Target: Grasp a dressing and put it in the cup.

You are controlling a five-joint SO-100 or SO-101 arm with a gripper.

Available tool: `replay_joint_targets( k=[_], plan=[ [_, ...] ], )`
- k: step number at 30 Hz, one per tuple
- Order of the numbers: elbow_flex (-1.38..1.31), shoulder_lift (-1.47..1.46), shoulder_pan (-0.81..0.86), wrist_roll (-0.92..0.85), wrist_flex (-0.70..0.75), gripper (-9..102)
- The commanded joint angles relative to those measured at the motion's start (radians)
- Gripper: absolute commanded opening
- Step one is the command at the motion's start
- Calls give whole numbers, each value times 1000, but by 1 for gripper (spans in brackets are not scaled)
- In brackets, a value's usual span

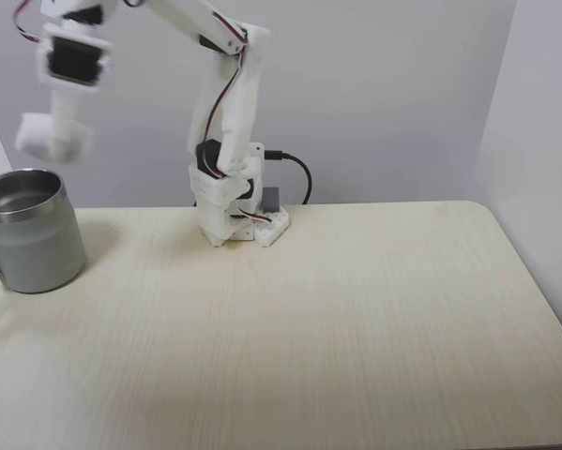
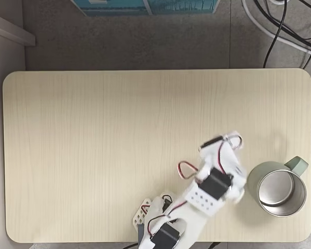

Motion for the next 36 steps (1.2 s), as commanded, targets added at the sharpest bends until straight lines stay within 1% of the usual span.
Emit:
replay_joint_targets(
  k=[1, 6, 11, 17, 23, 24, 26, 27, 30, 36],
  plan=[
    [31, 31, 143, -67, 18, 0],
    [-3, 155, 275, -150, -61, 0],
    [-143, 173, 353, -218, -215, 0],
    [-238, 196, 383, -239, -330, 0],
    [-265, 198, 379, -238, -357, 0],
    [-265, 198, 379, -236, -357, 4],
    [-265, 198, 380, -232, -359, 25],
    [-265, 198, 380, -232, -360, 29],
    [-265, 198, 382, -225, -360, 31],
    [-265, 201, 385, -224, -360, 31]
  ],
)
